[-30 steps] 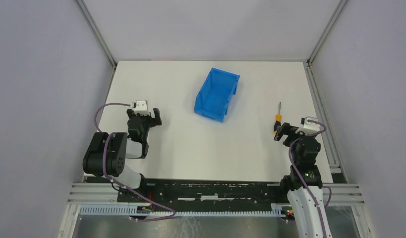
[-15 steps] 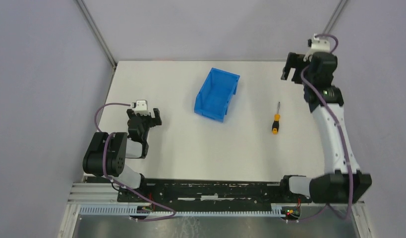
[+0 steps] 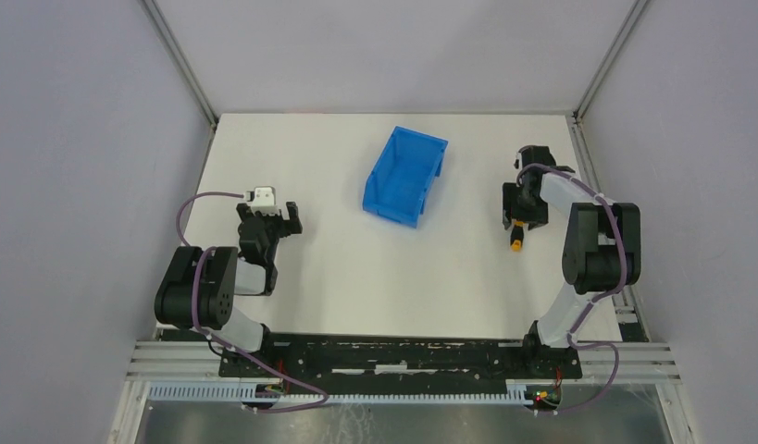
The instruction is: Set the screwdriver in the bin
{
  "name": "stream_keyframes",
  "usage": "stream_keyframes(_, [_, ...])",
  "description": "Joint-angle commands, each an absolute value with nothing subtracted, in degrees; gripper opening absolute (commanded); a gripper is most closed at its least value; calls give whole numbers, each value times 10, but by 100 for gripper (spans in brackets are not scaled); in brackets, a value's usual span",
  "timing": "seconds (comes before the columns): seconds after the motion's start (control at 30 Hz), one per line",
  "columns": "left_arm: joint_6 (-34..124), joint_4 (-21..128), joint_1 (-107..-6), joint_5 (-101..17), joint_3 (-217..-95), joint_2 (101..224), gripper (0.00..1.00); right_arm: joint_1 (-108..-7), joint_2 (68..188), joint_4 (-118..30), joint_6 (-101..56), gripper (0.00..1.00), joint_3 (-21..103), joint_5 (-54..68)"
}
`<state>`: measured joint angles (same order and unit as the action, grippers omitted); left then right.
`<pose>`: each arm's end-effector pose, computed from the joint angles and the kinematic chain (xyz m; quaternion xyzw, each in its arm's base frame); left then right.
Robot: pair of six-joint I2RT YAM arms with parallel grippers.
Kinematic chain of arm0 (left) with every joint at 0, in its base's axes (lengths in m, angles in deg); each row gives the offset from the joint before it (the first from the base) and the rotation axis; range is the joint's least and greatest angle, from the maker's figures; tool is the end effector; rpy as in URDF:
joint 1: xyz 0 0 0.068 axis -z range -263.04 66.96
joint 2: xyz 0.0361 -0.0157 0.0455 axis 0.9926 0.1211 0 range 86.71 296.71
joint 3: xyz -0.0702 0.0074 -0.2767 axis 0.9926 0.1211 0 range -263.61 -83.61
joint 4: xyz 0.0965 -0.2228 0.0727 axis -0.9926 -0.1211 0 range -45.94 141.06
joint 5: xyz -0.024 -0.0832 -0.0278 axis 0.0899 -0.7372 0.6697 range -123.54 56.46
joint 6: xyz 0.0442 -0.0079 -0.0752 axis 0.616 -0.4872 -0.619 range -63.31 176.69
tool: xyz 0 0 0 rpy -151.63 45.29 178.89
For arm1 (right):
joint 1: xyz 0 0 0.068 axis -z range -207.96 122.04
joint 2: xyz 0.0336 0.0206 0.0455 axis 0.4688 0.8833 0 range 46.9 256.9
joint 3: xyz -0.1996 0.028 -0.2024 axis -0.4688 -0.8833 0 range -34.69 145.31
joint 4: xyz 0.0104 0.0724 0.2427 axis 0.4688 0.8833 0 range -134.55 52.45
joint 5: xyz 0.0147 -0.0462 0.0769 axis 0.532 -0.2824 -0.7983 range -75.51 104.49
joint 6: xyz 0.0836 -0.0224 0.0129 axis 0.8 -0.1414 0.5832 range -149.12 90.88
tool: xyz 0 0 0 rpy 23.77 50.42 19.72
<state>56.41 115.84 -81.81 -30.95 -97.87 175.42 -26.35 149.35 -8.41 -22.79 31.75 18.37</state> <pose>0.2843 -0.0025 0.1534 -0.0082 0.7641 0.0088 0.6450 0.3525 -0.0151 0.1496 0.0735 0.9846 -0.0271 0.1562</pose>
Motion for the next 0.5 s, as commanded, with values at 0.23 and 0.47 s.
stream_keyframes(0.23, [552,1173,-821,-313,-981,1746,100,-271,1480,9,-227,0,426,205])
stream_keyframes(0.47, [553,1173,-821,-314,-981,1745,100,-308,1446,166,-206,0,641,206])
